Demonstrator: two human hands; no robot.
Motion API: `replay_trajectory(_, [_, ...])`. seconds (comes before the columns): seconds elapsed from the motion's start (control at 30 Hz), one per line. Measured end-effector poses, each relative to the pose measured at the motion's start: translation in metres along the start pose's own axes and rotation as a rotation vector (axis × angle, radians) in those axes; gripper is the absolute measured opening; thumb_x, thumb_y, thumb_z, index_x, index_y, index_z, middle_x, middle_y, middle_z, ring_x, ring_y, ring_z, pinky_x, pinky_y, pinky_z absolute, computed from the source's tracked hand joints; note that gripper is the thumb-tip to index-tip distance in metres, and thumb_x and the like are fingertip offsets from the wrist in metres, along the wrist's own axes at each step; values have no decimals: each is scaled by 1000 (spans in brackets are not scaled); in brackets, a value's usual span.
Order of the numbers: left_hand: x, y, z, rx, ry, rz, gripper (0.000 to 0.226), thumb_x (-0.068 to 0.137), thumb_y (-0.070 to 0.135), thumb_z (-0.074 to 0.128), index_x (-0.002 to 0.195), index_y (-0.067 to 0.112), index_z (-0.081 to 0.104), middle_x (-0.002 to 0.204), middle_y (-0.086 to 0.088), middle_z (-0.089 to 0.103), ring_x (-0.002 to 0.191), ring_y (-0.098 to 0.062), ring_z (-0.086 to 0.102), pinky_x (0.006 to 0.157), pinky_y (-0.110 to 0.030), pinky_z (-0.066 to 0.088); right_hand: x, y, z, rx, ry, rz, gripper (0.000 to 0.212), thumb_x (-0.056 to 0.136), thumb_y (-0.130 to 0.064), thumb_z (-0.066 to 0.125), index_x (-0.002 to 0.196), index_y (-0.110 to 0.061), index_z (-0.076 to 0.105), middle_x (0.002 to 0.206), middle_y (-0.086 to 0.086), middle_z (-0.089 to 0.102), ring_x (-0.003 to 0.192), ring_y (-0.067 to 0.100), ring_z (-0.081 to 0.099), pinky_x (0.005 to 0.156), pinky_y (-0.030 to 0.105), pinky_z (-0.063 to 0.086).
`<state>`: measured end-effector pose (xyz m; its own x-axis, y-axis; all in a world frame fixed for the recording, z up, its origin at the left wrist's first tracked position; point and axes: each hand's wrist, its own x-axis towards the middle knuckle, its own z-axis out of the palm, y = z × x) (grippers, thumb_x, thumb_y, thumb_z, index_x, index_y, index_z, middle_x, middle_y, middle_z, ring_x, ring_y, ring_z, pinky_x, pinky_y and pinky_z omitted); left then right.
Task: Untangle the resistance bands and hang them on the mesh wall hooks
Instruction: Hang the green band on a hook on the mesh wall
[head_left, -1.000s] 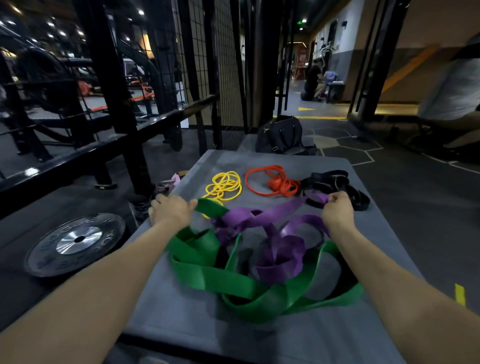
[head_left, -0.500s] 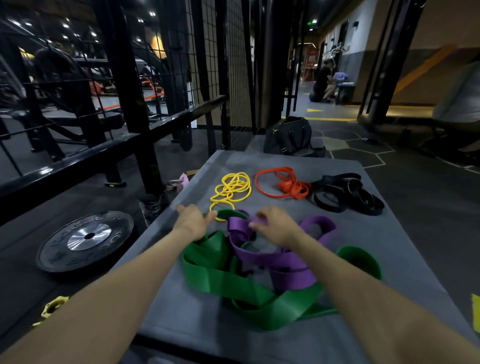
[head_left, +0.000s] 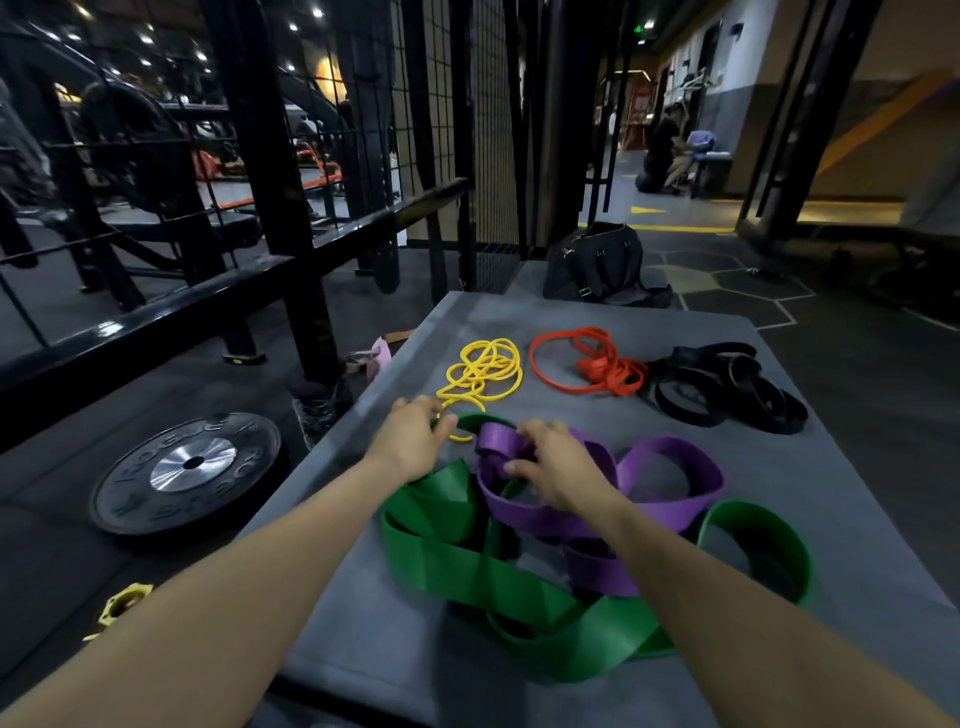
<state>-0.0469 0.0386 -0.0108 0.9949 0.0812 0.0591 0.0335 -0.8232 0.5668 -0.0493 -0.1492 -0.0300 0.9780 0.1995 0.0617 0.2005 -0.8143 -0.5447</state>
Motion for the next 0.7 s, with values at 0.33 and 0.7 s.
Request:
replay_trajectory(0.33, [-5,28,-15,106,-137,-129,53,92,48,46,55,13,32,55,-3,35,51,-16,36,49,-30,27,-8,6,-72,379,326,99,24,95,-18,51,106,0,41,87,13,50,84,27,51,73,32,38])
replay_trajectory(0.7, [-1,36,-39,-415,117,-211,45,91,36,52,122,4,56,115,-19,62,103,-33,59,91,-37,46,-32,2,-124,839,437,64,15,95,-8,50,109,-8,45,101,11,57,81,17,59,66,31,55])
